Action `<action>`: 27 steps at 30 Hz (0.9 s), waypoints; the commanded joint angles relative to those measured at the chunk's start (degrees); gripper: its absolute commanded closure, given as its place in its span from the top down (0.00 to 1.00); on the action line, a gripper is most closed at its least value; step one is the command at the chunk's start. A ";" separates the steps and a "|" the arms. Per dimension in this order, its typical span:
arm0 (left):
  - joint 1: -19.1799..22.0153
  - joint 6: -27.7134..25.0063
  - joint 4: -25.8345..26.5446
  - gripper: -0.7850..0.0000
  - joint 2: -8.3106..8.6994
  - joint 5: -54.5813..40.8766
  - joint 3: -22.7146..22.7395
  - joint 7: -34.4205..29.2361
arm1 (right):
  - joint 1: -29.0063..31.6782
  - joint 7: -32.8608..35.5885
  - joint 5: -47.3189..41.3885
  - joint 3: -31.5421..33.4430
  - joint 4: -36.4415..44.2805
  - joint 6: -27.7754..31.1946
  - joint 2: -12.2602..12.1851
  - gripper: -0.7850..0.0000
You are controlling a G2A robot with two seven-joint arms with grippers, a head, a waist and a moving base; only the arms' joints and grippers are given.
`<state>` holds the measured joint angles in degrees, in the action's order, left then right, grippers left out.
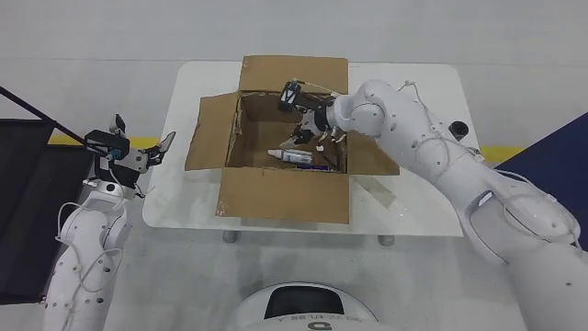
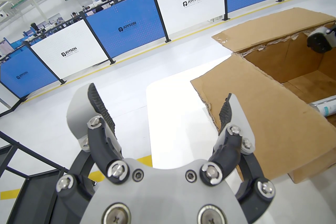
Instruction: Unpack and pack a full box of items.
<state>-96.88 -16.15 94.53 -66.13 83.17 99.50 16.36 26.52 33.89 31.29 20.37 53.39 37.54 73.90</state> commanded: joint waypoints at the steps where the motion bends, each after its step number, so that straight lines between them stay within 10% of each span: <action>1: 0.00 0.00 0.00 1.00 0.00 0.00 0.00 0.00 | -0.45 0.88 0.65 -1.21 -1.84 -0.32 1.55 1.00; 19: 0.00 0.00 0.00 1.00 0.00 0.00 0.00 0.00 | -2.84 8.83 2.33 -7.35 -19.39 -0.33 14.66 0.83; 27: 0.00 0.00 0.00 1.00 0.00 0.00 0.00 0.00 | -2.98 10.18 5.01 -8.79 -25.83 -2.47 19.41 0.55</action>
<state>-96.88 -16.15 94.53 -66.13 83.17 99.50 16.36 23.56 44.00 36.04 11.67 28.35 35.35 92.84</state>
